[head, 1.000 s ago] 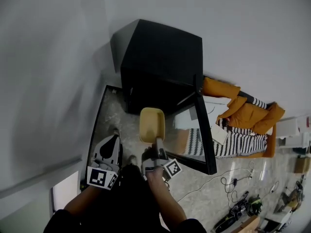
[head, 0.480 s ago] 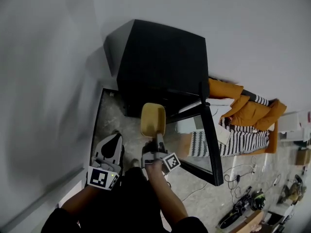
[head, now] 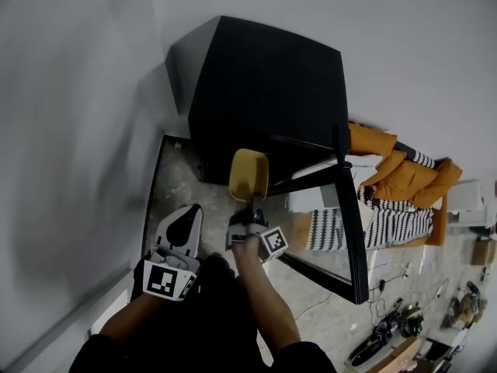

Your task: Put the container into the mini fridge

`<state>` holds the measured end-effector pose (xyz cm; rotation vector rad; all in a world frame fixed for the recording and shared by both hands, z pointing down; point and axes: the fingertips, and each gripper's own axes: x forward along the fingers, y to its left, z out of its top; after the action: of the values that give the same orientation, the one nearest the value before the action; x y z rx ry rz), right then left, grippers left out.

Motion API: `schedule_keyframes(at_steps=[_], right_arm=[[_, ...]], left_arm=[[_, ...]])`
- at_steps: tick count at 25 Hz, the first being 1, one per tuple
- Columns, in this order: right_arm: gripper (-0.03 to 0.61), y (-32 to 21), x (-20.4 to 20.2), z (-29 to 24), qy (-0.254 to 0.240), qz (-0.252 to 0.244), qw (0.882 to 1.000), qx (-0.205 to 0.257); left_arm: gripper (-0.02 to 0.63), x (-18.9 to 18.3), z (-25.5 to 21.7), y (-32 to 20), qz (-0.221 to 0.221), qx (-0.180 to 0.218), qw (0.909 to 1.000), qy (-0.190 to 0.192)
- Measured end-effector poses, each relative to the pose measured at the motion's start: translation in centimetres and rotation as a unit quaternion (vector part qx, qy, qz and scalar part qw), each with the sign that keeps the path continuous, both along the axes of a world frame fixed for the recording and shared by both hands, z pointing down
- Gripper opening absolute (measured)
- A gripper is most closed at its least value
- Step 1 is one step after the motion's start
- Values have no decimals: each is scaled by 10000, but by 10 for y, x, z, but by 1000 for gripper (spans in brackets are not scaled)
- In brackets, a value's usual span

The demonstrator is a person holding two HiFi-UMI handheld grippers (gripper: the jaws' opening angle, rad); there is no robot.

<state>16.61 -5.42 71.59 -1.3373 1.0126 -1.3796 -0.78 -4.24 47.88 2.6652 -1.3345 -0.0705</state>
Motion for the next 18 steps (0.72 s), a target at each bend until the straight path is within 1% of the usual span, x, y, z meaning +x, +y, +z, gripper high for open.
schedule_keyframes(at_steps=[4, 8, 10, 12, 18], right_arm=[[210, -15, 3, 22, 89, 72, 9999, -108], [210, -29, 13, 52, 218, 187, 9996, -7], [210, -35, 14, 60, 156, 258, 9995, -104], [210, -41, 18, 70, 110, 343, 9993, -93], [210, -59, 25, 86, 213, 443, 9986, -169]], left_arm=[[5, -3, 14, -6, -90, 43, 9999, 103], [5, -2, 25, -14, -43, 130, 9998, 137], [5, -2, 28, -19, -29, 157, 9997, 166], [5, -3, 32, -23, -28, 171, 9997, 165], [5, -3, 42, -31, 6, 121, 9998, 156]])
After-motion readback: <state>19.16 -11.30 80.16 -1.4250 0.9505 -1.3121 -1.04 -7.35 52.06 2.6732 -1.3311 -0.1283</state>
